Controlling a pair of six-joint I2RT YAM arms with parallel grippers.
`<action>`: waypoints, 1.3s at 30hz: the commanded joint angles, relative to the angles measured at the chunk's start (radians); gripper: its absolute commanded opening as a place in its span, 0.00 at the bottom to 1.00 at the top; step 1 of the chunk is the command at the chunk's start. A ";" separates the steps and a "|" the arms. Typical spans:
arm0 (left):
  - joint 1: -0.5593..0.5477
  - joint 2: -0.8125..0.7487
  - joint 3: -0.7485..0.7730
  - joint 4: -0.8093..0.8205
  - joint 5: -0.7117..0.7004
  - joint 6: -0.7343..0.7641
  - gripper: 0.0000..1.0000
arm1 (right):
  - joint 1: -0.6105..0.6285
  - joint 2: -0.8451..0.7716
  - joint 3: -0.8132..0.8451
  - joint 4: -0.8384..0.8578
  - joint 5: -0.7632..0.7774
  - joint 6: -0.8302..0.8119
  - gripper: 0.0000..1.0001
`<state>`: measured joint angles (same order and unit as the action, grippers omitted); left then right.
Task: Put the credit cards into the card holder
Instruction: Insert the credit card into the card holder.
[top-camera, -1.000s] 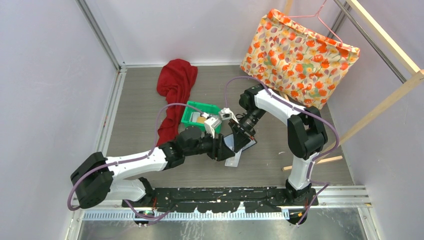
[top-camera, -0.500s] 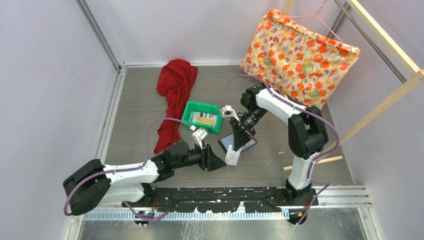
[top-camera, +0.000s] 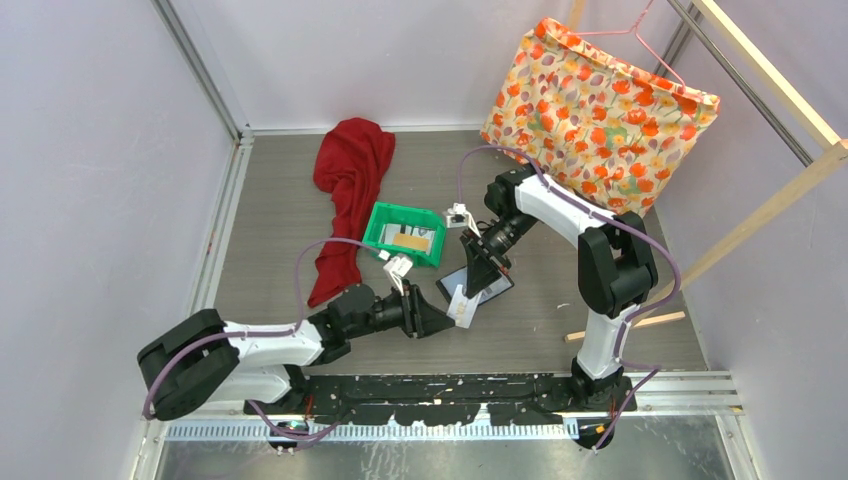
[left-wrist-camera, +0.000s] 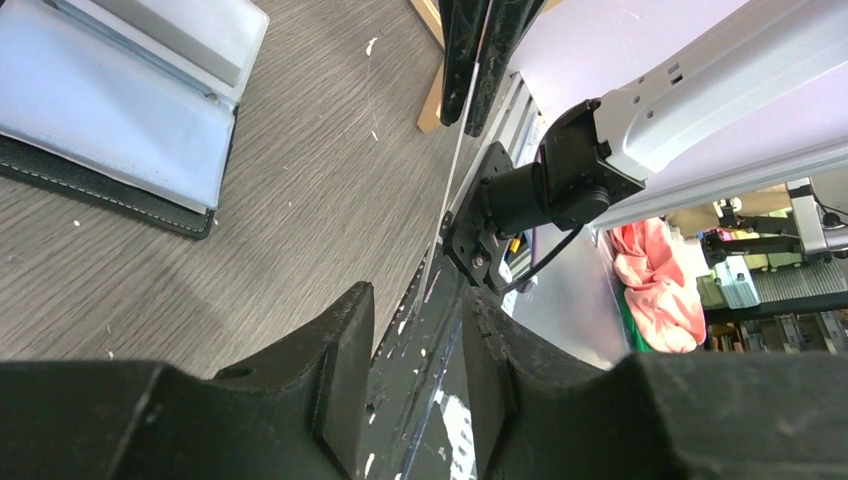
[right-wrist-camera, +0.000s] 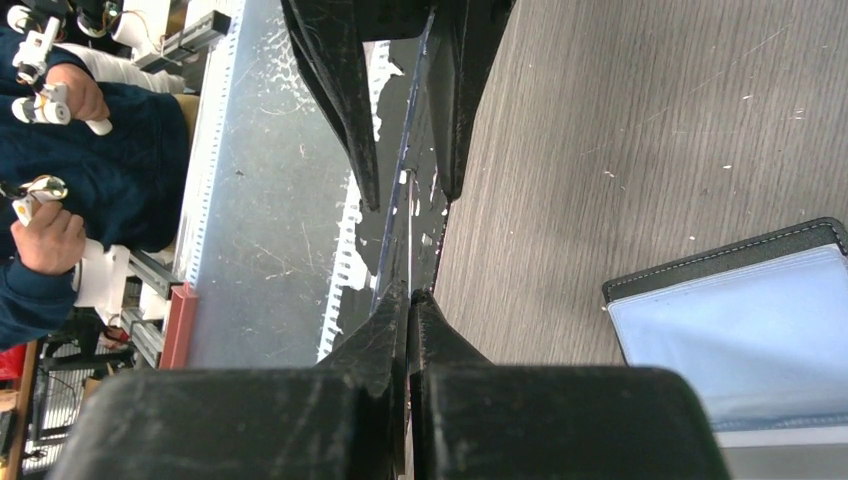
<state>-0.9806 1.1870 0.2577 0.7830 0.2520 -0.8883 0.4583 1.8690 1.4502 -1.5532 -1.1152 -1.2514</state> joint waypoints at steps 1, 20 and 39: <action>-0.003 0.038 0.014 0.135 -0.019 -0.019 0.37 | -0.004 -0.016 0.032 -0.179 -0.045 0.001 0.01; -0.176 0.138 -0.064 0.277 -0.446 -0.172 0.00 | -0.394 -0.143 -0.229 0.613 0.093 0.906 0.56; -0.255 0.436 0.011 0.375 -0.677 -0.461 0.00 | -0.350 0.086 -0.135 0.934 0.335 1.150 0.62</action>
<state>-1.2297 1.6081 0.2573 1.0897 -0.3668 -1.2881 0.0692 1.9186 1.2419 -0.6430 -0.7742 -0.0864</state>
